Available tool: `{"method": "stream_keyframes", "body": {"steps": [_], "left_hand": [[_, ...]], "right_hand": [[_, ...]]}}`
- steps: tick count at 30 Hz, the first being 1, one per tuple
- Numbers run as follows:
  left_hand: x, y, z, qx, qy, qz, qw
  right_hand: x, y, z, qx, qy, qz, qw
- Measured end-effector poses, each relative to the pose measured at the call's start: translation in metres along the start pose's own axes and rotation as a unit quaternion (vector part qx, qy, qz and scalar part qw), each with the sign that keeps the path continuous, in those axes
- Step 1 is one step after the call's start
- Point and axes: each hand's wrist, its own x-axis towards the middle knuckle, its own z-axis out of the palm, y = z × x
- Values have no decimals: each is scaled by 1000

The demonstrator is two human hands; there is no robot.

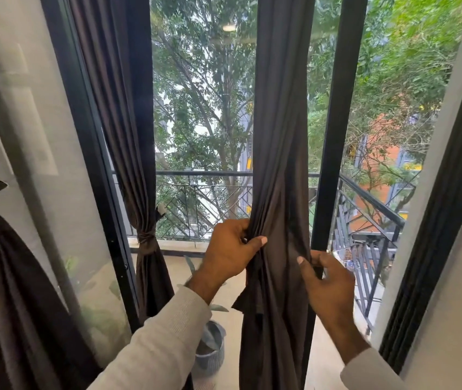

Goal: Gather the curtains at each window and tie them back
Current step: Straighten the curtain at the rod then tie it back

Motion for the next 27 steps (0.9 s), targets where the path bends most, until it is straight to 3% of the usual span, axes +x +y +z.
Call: {"method": "stream_keyframes", "body": {"steps": [3,7,14,16,18,20,22,24,27], "left_hand": [[0,5,10,77,35,27,996],[-3,14,24,40,13,38,998],[-2,6,14,28,-38,46,998],[0,1,12,-6,-23,24,999],[1,-2,7,-79,-48,-6,996],[2,1,0,-136,-91,-21,986],[4,4,-6,-143,-119,-22,982],[6,4,-8,-105,-99,-22,989],[11,-1,-2,9,-23,-8,1000]], "right_hand": [[-22,-6,10,-147,2,-175,974],[-26,0,20,-265,-60,-228,935],[-17,0,9,-201,-140,-301,922],[-11,2,5,-120,-113,-230,959],[-1,6,6,-14,-48,-90,995],[15,10,7,73,-70,78,992],[27,15,6,164,-121,184,962],[29,14,4,155,-121,160,967],[17,3,7,77,-55,53,994]]}}
